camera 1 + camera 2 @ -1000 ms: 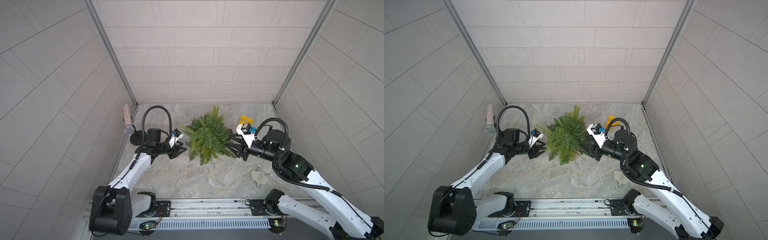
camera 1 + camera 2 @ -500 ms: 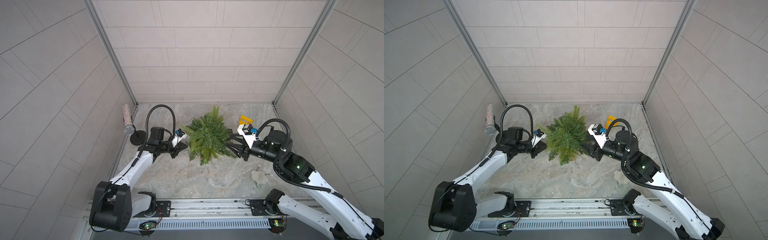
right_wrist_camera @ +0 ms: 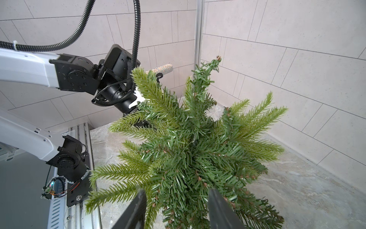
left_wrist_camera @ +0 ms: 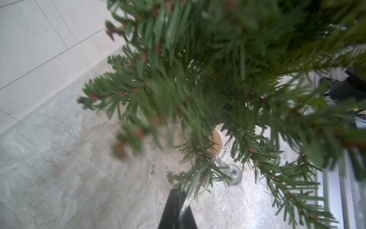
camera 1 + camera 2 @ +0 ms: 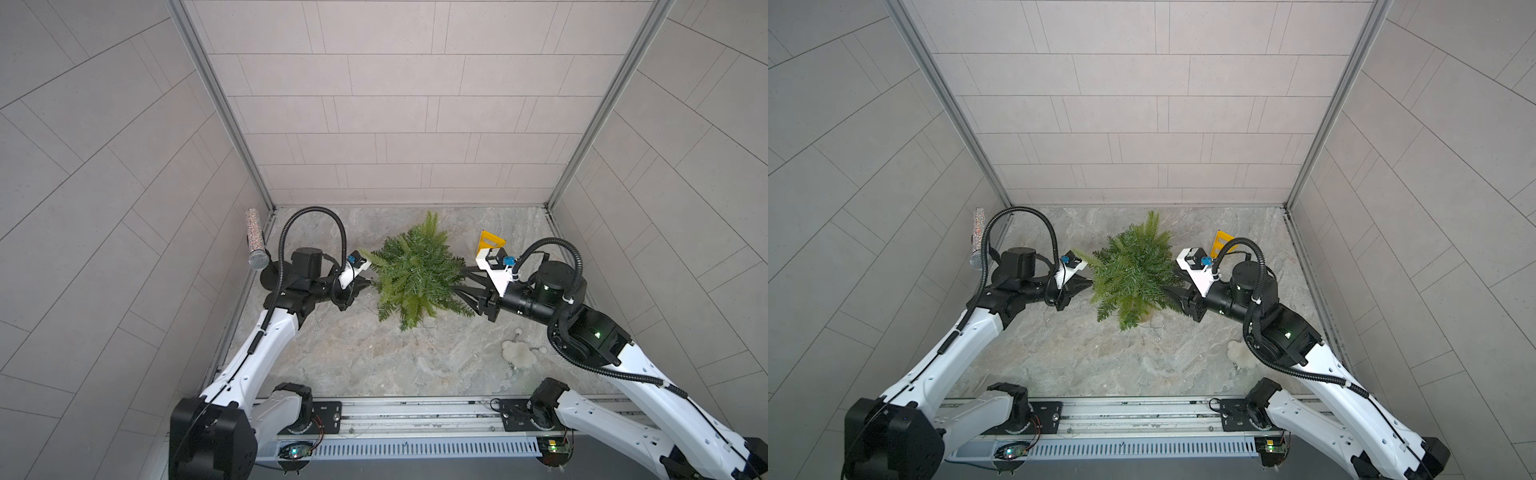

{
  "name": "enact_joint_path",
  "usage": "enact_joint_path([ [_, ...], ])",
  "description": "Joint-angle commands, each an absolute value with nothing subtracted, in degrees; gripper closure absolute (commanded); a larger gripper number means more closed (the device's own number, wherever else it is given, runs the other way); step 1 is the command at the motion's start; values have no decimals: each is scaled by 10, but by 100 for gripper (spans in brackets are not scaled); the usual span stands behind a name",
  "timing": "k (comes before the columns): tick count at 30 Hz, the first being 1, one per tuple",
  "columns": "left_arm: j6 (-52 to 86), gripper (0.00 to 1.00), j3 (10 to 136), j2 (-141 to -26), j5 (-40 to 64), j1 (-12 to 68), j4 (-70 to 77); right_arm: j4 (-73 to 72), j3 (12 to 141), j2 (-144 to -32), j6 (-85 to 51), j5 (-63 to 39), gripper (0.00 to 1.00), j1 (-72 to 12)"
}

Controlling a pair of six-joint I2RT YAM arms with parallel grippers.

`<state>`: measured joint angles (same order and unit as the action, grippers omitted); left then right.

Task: Remove string lights from the small christmas tree
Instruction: Remove the light string from the Christmas tree.

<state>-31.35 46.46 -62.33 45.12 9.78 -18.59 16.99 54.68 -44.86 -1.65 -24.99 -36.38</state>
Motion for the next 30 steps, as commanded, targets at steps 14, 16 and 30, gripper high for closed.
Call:
enact_joint_path([
  [14, -306, 100, 570, -641, 354, 100, -267, 163, 545, -438, -9, -243, 48, -367],
  [16, -304, 100, 576, -642, 336, 100, -270, 163, 545, -438, -8, -243, 48, -367],
  [30, -301, 100, 689, -695, 174, 89, -300, 164, 545, -438, -8, -238, 48, -367],
])
